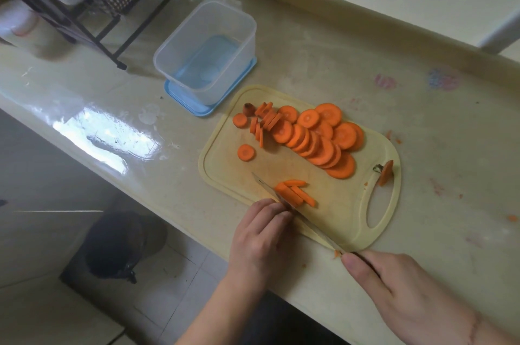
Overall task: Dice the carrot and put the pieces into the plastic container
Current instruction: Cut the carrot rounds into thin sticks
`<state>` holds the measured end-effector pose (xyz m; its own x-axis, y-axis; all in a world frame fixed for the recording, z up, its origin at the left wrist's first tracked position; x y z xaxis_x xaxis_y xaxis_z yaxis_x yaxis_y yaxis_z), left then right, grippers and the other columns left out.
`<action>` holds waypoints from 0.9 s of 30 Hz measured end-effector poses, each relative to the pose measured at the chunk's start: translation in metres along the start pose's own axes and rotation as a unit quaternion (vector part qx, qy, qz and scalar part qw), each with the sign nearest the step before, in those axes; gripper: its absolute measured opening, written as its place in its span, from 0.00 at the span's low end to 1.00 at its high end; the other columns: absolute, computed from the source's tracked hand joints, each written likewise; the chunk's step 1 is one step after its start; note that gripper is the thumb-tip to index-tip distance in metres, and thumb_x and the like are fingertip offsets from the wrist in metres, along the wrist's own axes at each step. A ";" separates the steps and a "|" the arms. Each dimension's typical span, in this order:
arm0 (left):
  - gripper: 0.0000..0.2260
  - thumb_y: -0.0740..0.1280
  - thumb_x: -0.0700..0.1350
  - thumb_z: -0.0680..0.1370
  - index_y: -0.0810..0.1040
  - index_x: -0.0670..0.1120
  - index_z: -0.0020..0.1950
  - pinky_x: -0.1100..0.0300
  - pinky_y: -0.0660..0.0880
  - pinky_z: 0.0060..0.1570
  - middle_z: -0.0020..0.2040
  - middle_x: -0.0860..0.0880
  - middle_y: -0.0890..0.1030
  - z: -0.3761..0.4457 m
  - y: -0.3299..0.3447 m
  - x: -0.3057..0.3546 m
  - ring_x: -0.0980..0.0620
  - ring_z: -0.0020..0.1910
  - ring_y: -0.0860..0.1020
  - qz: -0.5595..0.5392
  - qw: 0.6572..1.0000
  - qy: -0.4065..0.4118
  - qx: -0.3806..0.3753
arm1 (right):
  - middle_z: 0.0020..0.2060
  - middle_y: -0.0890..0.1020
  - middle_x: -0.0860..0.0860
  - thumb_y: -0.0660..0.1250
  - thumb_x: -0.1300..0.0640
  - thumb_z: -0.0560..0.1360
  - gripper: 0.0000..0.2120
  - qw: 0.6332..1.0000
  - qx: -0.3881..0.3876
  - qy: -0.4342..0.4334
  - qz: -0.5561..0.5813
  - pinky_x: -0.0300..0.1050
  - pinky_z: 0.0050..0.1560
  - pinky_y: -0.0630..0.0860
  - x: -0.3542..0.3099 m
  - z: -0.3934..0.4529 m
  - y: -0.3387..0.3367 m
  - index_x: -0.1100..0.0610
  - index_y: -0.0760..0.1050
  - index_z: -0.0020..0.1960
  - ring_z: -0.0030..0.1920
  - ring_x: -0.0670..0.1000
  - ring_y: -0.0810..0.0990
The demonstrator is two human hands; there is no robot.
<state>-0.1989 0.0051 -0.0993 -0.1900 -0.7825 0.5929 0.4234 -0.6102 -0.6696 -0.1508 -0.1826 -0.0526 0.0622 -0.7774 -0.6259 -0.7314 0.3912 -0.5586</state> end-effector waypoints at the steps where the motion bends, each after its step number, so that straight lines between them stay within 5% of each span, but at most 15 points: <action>1: 0.04 0.70 0.34 0.79 0.84 0.36 0.48 0.53 0.79 0.53 0.49 0.43 0.84 0.000 0.000 0.001 0.43 0.52 0.82 -0.002 1.000 0.000 0.001 | 0.32 0.76 0.57 0.40 0.21 0.66 0.42 1.000 0.002 -0.001 -0.006 0.48 0.37 0.71 0.001 0.000 0.001 0.59 0.69 0.35 0.31 0.50 0.73; 11: 0.08 0.78 0.30 0.71 0.85 0.37 0.48 0.53 0.79 0.54 0.49 0.44 0.84 0.003 0.001 0.000 0.45 0.51 0.81 -0.022 1.000 0.001 -0.007 | 0.27 0.75 0.52 0.44 0.30 0.72 0.30 1.000 -0.002 -0.022 -0.021 0.47 0.34 0.70 -0.025 0.029 0.010 0.54 0.69 0.33 0.31 0.49 0.74; 17: 0.08 0.74 0.28 0.74 0.83 0.38 0.50 0.56 0.77 0.52 0.50 0.46 0.82 0.003 0.002 -0.003 0.45 0.51 0.79 -0.033 0.999 -0.005 -0.011 | 0.23 0.66 0.48 0.50 0.29 0.71 0.31 0.996 -0.008 0.019 0.088 0.43 0.30 0.63 -0.013 0.008 -0.011 0.56 0.64 0.31 0.25 0.44 0.64; 22: 0.04 0.74 0.34 0.75 0.83 0.39 0.49 0.56 0.77 0.51 0.50 0.46 0.82 0.005 0.001 -0.002 0.46 0.51 0.79 -0.024 1.000 -0.009 -0.008 | 0.20 0.66 0.50 0.50 0.16 0.55 0.39 0.987 0.033 0.073 0.137 0.34 0.24 0.61 0.007 -0.017 -0.032 0.53 0.65 0.30 0.22 0.45 0.64; 27: 0.03 0.73 0.40 0.78 0.84 0.41 0.49 0.60 0.76 0.48 0.49 0.46 0.81 0.025 -0.010 0.006 0.48 0.47 0.79 -0.017 0.999 -0.029 0.019 | 0.21 0.64 0.50 0.54 0.15 0.51 0.39 0.977 0.057 0.099 0.179 0.35 0.23 0.59 0.020 -0.027 -0.037 0.53 0.64 0.28 0.23 0.48 0.61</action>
<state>-0.1822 0.0097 -0.0776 -0.1540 -0.7521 0.6408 0.4505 -0.6306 -0.6320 -0.1411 -0.2262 -0.0300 -0.3249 -0.6571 -0.6802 -0.6013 0.6986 -0.3877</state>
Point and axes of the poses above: each hand's wrist, its own z-axis towards the middle knuckle, its own y-axis out of the palm, x = y × z, the point moved 6 cm from there along z, towards the middle knuckle
